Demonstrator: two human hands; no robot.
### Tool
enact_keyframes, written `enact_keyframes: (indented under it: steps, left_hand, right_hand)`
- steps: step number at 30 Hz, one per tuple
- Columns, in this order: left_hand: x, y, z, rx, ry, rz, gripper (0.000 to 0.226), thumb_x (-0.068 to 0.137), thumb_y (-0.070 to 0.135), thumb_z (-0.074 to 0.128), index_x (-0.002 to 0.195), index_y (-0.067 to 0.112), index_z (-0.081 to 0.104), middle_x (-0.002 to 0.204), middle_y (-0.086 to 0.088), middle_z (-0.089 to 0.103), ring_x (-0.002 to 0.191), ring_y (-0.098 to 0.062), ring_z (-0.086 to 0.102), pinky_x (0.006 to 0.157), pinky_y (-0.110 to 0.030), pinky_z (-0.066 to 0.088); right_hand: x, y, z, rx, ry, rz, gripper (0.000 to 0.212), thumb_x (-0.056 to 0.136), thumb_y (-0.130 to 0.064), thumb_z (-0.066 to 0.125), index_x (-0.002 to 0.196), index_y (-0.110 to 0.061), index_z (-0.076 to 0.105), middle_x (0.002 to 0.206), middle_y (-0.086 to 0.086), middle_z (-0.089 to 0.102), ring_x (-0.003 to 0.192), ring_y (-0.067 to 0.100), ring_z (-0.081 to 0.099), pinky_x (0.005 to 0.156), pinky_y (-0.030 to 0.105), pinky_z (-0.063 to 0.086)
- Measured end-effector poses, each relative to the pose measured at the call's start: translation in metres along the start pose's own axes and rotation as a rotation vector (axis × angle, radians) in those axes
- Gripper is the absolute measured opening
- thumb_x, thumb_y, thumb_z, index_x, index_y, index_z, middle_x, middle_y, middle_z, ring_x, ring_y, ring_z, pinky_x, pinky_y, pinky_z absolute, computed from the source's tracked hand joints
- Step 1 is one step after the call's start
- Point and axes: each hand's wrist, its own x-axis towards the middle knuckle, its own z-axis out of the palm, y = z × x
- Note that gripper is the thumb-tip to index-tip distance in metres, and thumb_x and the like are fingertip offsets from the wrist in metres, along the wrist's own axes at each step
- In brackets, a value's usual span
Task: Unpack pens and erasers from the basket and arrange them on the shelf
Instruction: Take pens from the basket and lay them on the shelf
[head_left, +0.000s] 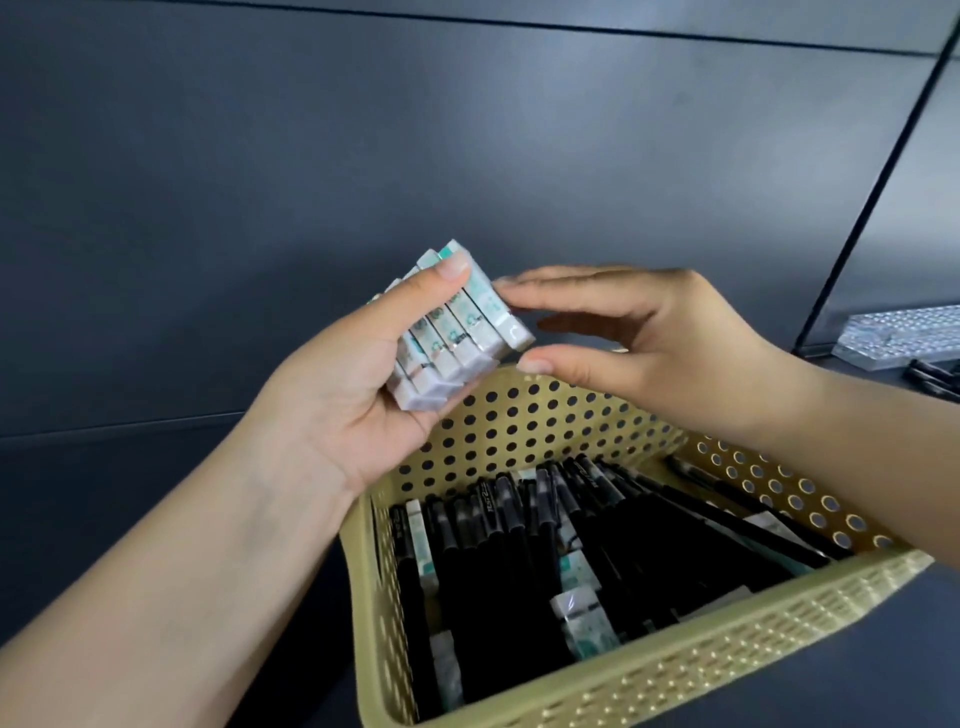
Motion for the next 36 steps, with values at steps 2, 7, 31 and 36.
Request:
enact_keyframes:
  steps: [2, 7, 31, 36]
  left_hand:
    - [0.0, 0.0, 0.0, 0.049, 0.031, 0.031, 0.036, 0.05, 0.02, 0.067, 0.084, 0.009, 0.061, 0.068, -0.006, 0.069, 0.056, -0.015, 0.067, 0.05, -0.021, 0.053]
    - [-0.002, 0.0, 0.001, 0.133, 0.085, 0.049, 0.037, 0.044, 0.019, 0.069, 0.079, 0.01, 0.061, 0.061, -0.004, 0.068, 0.052, -0.014, 0.066, 0.046, -0.022, 0.053]
    - [0.002, 0.0, 0.001, 0.134, 0.042, -0.024, 0.038, 0.046, 0.016, 0.068, 0.082, 0.009, 0.062, 0.063, -0.007, 0.069, 0.052, -0.015, 0.067, 0.046, -0.023, 0.054]
    - [-0.005, 0.003, 0.003, 0.101, -0.051, -0.099, 0.056, 0.038, 0.019, 0.073, 0.092, 0.006, 0.064, 0.076, -0.011, 0.07, 0.061, -0.02, 0.068, 0.056, -0.029, 0.058]
  right_hand:
    - [-0.002, -0.003, -0.004, 0.138, -0.024, 0.143, 0.035, 0.063, -0.027, 0.079, 0.095, -0.021, 0.065, 0.094, -0.015, 0.064, 0.091, -0.002, 0.062, 0.084, 0.013, 0.048]
    - [-0.014, 0.011, -0.01, -0.181, -0.698, 0.511, 0.018, 0.066, -0.035, 0.075, 0.082, -0.033, 0.068, 0.076, -0.021, 0.065, 0.078, -0.006, 0.06, 0.071, 0.009, 0.045]
    - [0.0, -0.007, -0.039, 0.443, 0.086, 0.65, 0.02, 0.063, -0.013, 0.066, 0.074, -0.01, 0.05, 0.067, 0.007, 0.071, 0.062, 0.014, 0.069, 0.059, 0.018, 0.056]
    - [-0.002, -0.04, -0.008, 0.175, 0.424, 0.371, 0.014, 0.079, -0.007, 0.066, 0.077, -0.02, 0.061, 0.071, -0.001, 0.071, 0.068, 0.012, 0.067, 0.066, 0.02, 0.056]
